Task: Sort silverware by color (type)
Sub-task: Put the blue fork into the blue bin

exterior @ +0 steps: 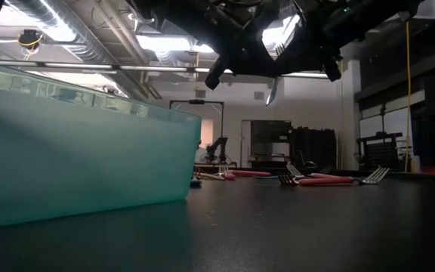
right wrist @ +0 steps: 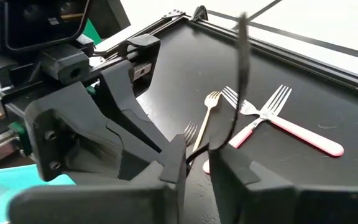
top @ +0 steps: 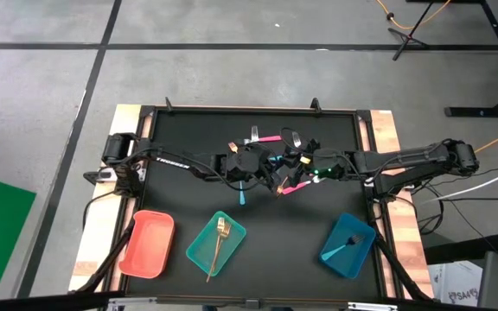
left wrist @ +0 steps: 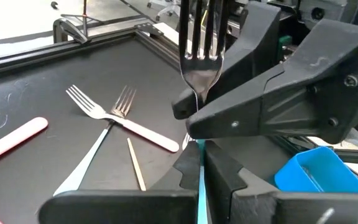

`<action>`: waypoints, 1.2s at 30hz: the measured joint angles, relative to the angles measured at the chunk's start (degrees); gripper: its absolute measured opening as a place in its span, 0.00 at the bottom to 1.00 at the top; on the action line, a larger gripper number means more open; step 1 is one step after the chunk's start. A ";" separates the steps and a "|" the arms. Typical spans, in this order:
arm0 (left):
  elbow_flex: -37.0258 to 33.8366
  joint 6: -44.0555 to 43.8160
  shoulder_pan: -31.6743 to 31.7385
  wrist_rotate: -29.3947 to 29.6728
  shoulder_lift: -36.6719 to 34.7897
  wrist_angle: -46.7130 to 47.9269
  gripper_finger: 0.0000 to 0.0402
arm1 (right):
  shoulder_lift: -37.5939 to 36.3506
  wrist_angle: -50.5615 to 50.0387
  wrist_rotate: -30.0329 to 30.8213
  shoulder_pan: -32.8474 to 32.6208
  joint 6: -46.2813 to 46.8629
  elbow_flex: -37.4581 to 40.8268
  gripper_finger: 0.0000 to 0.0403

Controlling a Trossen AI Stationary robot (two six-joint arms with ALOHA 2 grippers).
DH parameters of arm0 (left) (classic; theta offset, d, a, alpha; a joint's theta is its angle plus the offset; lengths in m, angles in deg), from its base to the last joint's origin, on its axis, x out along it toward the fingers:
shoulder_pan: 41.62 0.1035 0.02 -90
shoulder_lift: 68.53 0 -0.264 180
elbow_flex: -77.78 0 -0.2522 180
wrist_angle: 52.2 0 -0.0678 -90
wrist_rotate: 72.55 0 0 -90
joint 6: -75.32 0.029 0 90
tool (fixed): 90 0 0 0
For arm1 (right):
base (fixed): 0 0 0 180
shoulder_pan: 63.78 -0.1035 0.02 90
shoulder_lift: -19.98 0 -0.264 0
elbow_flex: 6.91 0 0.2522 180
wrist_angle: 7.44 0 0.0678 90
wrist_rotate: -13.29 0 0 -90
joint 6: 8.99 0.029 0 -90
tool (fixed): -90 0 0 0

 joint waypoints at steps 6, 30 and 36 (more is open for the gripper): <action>0.00 0.22 0.02 -0.09 0.00 -0.02 0.00 | 0.00 0.42 -0.46 0.00 -0.13 0.00 0.01; 0.00 5.49 0.20 -1.75 0.00 1.33 0.00 | -5.84 -15.86 -5.85 -0.04 1.33 -4.65 0.00; 0.00 8.79 0.20 -3.03 0.00 2.14 0.00 | -10.73 -24.35 -24.74 -0.04 17.26 -7.93 0.00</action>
